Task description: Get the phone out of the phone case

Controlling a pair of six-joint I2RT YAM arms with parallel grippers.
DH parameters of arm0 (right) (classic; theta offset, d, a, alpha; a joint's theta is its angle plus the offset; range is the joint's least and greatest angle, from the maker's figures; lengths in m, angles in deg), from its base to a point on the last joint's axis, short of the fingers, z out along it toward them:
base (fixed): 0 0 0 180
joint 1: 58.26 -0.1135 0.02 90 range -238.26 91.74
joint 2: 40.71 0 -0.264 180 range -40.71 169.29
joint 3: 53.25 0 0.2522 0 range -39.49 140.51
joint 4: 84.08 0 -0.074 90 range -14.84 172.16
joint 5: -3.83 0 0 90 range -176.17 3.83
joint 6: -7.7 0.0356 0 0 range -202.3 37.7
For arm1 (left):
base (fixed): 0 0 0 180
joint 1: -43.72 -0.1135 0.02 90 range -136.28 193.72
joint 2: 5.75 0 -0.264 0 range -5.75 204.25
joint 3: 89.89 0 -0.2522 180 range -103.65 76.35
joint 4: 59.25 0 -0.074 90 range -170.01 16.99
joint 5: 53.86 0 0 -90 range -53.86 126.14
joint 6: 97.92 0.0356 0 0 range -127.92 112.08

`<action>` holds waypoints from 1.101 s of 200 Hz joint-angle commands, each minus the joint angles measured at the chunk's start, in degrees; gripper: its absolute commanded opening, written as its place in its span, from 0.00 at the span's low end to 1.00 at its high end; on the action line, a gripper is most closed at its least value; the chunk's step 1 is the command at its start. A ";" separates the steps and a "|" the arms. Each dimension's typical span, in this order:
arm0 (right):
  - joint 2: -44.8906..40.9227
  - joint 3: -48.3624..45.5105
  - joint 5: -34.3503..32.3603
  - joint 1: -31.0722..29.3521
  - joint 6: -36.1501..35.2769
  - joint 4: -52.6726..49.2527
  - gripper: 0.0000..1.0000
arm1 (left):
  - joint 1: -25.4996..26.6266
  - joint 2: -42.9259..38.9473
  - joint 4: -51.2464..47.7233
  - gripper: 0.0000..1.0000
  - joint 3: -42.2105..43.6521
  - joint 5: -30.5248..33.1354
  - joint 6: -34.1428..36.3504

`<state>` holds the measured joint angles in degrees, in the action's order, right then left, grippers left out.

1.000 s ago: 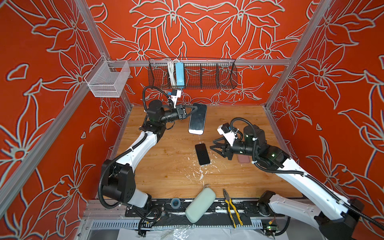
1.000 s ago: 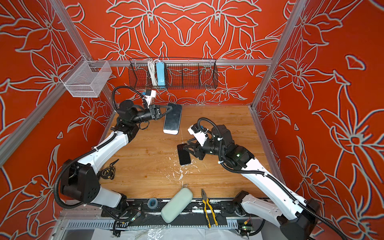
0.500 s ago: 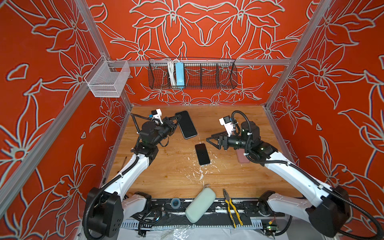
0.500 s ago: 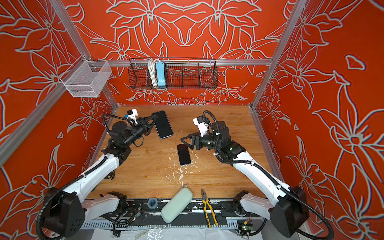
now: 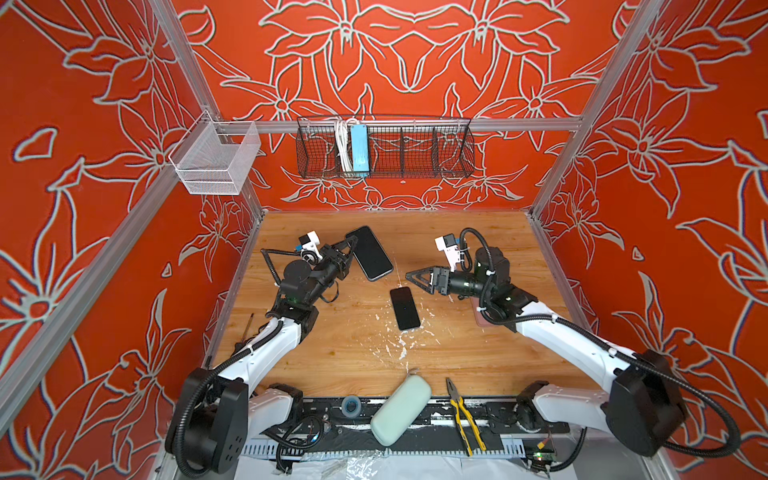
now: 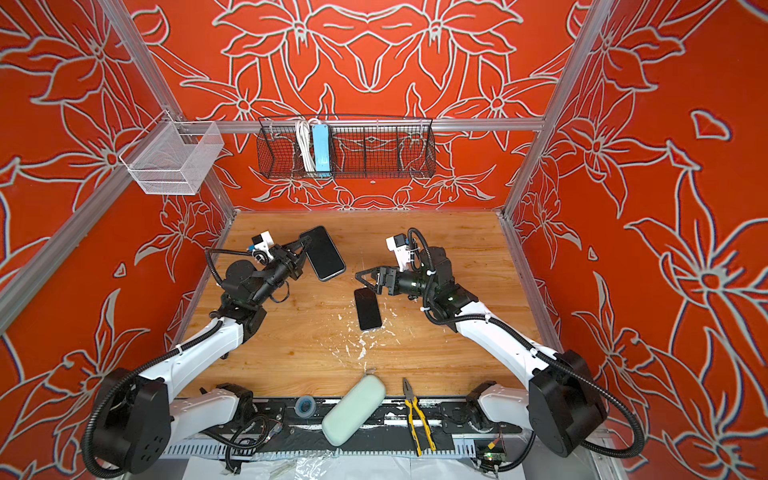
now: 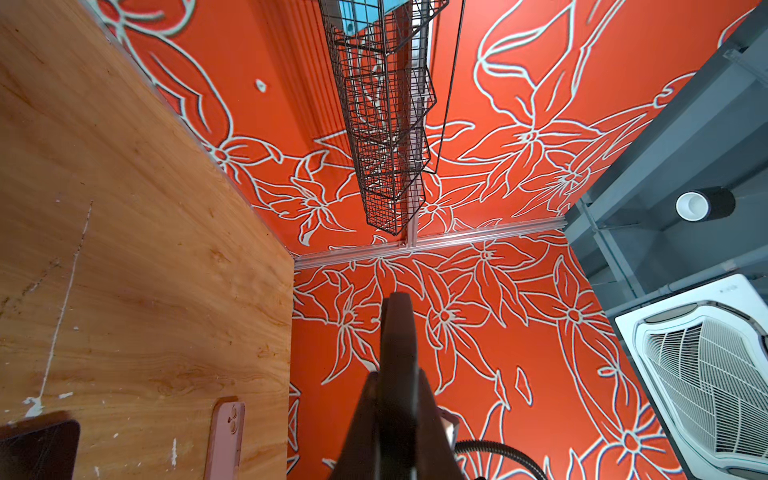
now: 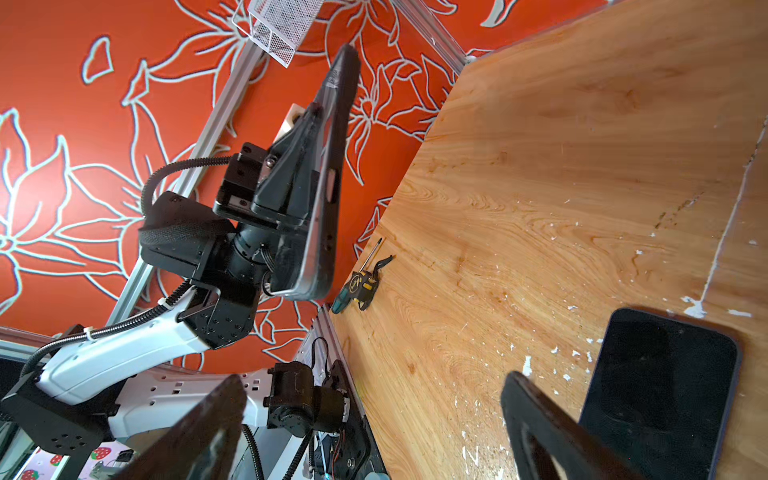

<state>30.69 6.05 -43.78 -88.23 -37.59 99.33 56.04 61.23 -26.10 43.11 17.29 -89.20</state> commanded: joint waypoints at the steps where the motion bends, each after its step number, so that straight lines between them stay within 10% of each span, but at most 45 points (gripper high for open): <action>1: 0.78 -0.95 -0.16 -0.07 3.41 4.98 0.97 | -0.28 -1.13 7.51 0.00 0.74 1.39 -1.54; 220: 9.38 -1.53 -15.71 -11.01 8.07 17.66 0.97 | 3.15 -5.28 11.41 0.00 8.53 8.87 -0.38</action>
<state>39.74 5.37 -57.02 -98.24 -31.06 112.95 58.75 56.00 -20.48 52.95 25.09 -88.91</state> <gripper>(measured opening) 0.969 0.096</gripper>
